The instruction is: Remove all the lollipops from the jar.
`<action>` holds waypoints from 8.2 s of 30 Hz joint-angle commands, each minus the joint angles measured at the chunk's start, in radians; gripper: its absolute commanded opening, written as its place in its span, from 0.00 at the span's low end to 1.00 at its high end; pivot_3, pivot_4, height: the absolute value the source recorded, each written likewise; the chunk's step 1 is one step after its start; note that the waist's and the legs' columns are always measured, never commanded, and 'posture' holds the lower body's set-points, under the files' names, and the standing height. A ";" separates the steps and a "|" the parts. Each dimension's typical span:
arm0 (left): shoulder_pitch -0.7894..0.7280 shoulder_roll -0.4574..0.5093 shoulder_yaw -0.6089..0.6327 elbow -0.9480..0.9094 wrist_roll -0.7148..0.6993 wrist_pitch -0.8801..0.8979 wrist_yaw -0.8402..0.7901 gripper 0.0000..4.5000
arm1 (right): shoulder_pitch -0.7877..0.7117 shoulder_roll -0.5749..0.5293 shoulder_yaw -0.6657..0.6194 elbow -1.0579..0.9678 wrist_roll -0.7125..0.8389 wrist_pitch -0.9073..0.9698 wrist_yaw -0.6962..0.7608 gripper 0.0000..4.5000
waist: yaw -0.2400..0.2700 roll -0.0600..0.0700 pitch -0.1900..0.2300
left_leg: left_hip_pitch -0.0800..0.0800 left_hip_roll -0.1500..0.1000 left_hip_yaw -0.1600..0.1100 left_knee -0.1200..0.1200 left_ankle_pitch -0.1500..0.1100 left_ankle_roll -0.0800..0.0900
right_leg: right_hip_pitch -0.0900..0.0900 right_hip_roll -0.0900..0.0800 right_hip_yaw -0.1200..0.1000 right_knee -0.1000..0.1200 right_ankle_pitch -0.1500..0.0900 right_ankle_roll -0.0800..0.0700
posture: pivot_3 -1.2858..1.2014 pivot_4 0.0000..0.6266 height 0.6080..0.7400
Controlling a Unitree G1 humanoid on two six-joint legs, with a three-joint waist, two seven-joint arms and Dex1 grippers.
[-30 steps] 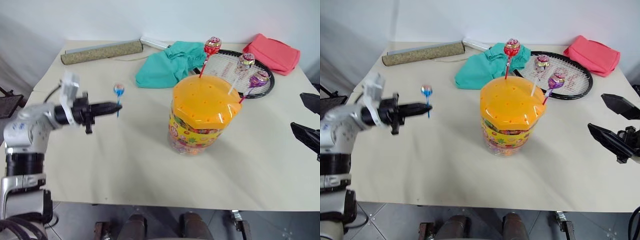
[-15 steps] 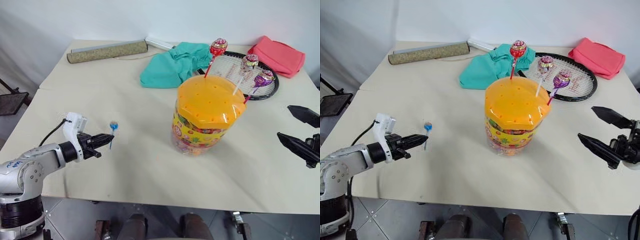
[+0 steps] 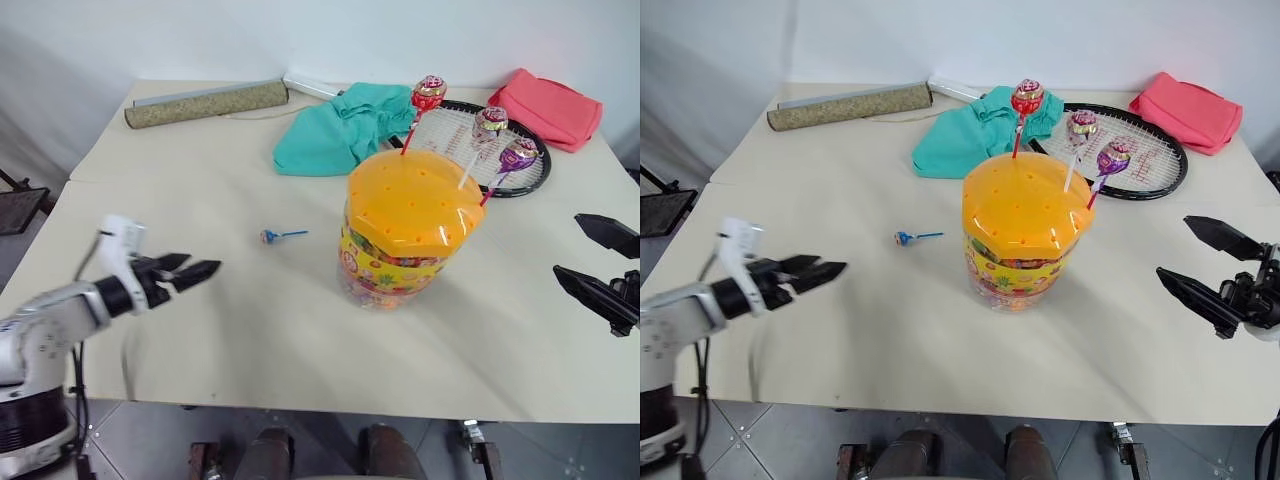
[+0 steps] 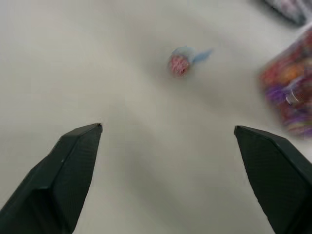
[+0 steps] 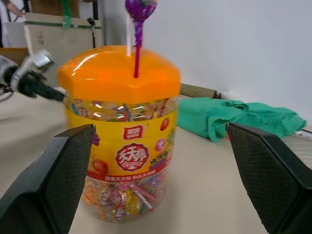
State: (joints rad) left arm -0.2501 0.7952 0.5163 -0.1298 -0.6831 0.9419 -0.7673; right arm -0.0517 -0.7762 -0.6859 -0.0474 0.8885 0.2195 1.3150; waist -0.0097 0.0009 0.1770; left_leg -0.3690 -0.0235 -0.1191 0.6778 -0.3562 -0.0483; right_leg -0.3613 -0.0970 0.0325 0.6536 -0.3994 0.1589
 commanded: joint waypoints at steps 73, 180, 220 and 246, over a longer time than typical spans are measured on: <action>-0.164 0.051 0.142 0.032 0.021 0.322 0.112 0.01 | -0.063 -0.067 0.021 0.069 0.061 0.062 0.200 1.00 | -0.015 -0.002 0.001 | -0.001 0.001 -0.002 0.002 0.000 0.004 | -0.001 -0.004 -0.002 0.005 0.003 0.003 | 0.52 0.24 1.00; -0.411 -0.095 -0.327 0.019 -0.084 -0.332 -0.444 1.00 | -0.128 -0.400 0.456 0.351 -0.378 0.605 -0.595 0.01 | -0.020 -0.002 0.001 | -0.004 -0.013 0.003 0.002 0.002 0.009 | 0.003 -0.018 -0.026 0.000 0.004 0.006 | 0.52 0.24 1.00; -0.365 -0.050 -0.280 0.058 -0.086 -0.345 -0.400 1.00 | -0.299 -0.106 0.174 -0.342 0.238 0.518 -0.471 1.00 | -0.016 -0.002 0.001 | -0.004 -0.014 -0.004 0.003 0.002 0.009 | 0.005 -0.019 -0.028 0.000 0.004 0.006 | 0.52 0.24 1.00; -0.374 -0.081 -0.300 -0.008 -0.125 -0.325 -0.389 1.00 | -0.555 -0.099 0.187 -0.149 0.200 0.500 -0.485 0.01 | -0.015 -0.002 0.001 | -0.004 -0.014 -0.006 0.001 0.002 0.009 | 0.003 -0.019 -0.028 0.000 0.005 0.006 | 0.52 0.24 1.00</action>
State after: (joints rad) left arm -0.6018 0.7136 0.2125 -0.1075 -0.7818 0.6238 -1.1451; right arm -0.5936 -0.8080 -0.4193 -0.2313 1.0854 0.7063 0.8205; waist -0.0250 -0.0011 0.1781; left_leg -0.3732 -0.0380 -0.1248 0.6791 -0.3538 -0.0398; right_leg -0.3579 -0.1161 0.0046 0.6537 -0.3949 0.1650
